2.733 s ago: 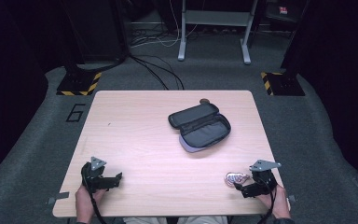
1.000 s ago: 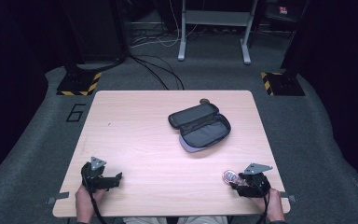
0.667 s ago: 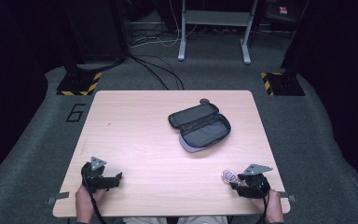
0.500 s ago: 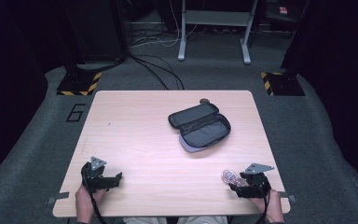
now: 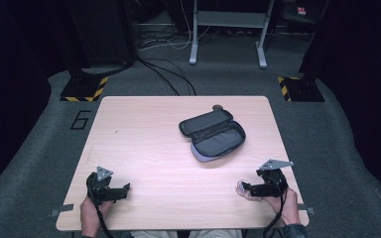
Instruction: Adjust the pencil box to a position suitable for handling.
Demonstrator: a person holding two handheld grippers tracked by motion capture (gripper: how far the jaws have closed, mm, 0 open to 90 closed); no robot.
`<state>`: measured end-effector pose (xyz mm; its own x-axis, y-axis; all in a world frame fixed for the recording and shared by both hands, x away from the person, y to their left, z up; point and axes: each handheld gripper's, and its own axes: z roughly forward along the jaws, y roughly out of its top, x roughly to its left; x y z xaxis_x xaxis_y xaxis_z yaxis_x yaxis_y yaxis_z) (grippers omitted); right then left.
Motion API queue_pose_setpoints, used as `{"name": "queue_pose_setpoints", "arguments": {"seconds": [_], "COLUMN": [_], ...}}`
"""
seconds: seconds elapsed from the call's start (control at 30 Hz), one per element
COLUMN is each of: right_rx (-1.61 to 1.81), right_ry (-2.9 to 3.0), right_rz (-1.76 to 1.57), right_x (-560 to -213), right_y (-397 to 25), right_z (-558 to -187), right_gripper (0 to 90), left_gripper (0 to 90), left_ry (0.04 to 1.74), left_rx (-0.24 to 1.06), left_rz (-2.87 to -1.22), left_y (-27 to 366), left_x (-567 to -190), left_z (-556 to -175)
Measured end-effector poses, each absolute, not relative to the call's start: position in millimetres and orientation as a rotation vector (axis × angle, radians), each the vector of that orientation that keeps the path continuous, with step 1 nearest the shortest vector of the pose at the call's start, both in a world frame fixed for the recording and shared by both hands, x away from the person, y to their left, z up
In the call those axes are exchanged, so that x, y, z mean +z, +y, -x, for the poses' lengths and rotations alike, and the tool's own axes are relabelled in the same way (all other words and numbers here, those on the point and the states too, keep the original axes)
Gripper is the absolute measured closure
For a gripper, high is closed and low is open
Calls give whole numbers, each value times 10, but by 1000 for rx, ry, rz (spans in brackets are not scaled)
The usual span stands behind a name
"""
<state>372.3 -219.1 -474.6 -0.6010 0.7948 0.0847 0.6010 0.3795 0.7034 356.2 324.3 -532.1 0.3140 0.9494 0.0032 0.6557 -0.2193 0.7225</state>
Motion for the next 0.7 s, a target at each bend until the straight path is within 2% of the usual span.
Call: {"name": "queue_pose_setpoints", "arguments": {"seconds": [0.7], "right_rx": [1021], "right_ry": [2316], "right_rz": [-1339], "right_x": [-4530], "right_y": [-2106], "right_z": [-4519], "right_gripper": [207], "left_gripper": [5], "left_ry": [1416], "left_rx": [609], "left_rz": [-1962], "left_y": [3242], "left_x": [-5321], "left_z": [-3561]}}
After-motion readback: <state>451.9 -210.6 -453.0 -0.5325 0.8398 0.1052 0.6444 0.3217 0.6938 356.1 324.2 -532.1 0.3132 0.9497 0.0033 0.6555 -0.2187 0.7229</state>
